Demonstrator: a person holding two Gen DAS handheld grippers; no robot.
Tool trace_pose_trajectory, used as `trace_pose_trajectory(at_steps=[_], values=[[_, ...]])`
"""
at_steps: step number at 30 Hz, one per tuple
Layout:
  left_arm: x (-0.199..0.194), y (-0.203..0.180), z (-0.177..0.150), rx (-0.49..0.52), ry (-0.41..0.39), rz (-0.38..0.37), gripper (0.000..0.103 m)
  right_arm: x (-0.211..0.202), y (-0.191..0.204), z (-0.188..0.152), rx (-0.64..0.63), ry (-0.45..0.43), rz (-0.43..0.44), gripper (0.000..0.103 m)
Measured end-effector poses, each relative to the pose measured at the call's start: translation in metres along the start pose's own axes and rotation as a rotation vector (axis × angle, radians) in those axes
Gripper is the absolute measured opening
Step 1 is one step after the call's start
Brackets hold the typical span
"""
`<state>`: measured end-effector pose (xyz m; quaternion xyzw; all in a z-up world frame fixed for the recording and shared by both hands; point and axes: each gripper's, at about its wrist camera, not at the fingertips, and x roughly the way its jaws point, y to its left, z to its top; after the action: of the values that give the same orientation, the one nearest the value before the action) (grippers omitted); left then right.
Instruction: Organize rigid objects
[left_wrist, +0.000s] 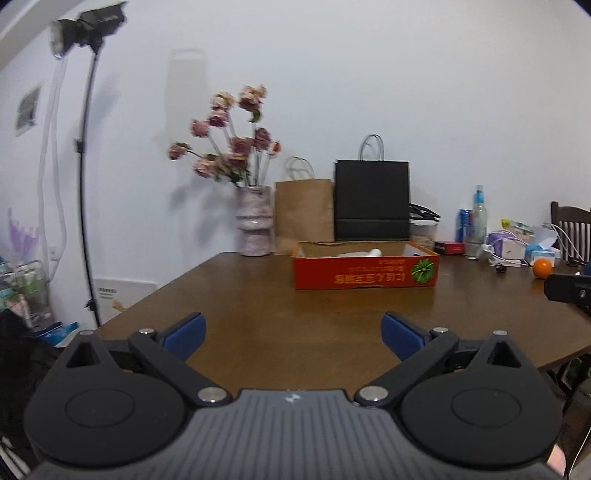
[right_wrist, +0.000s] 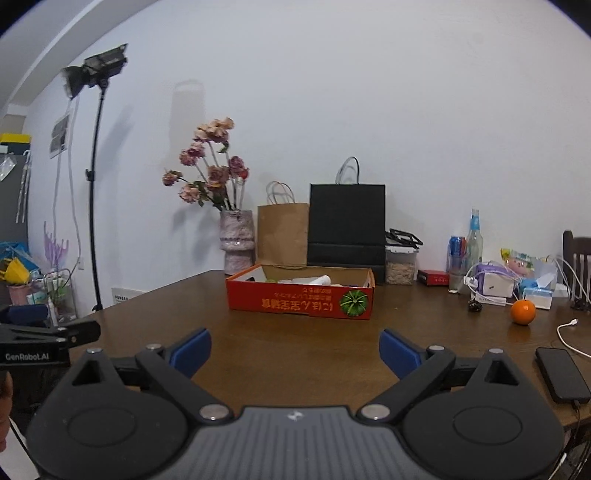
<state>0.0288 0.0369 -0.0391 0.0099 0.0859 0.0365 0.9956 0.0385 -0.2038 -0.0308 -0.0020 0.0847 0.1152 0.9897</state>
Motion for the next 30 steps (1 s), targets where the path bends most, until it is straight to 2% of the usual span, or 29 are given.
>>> trace_pose_trajectory(at_steps=[6, 12, 18, 22, 26, 30], values=[[-0.015, 0.005, -0.013, -0.073, 0.064, -0.033, 0.103, -0.013, 0.025, -0.015, 0.003, 0.016, 0.034, 0.099], [-0.013, 0.005, -0.013, -0.066, 0.069, -0.037, 0.103, -0.012, 0.034, -0.020, -0.013, 0.036, 0.042, 0.099], [-0.013, -0.008, -0.009, -0.016, 0.084, -0.057, 0.103, -0.013, 0.023, -0.020, 0.020, 0.025, 0.033, 0.099], [-0.020, -0.017, -0.006, 0.009, 0.052, -0.082, 0.103, -0.015, 0.012, -0.018, 0.070, 0.023, 0.010, 0.099], [-0.027, -0.016, -0.001, 0.013, 0.013, -0.084, 0.103, -0.021, 0.018, -0.014, 0.041, -0.007, 0.014, 0.101], [-0.026, -0.016, 0.001, 0.020, 0.008, -0.082, 0.103, -0.020, 0.022, -0.014, 0.018, -0.010, 0.025, 0.103]])
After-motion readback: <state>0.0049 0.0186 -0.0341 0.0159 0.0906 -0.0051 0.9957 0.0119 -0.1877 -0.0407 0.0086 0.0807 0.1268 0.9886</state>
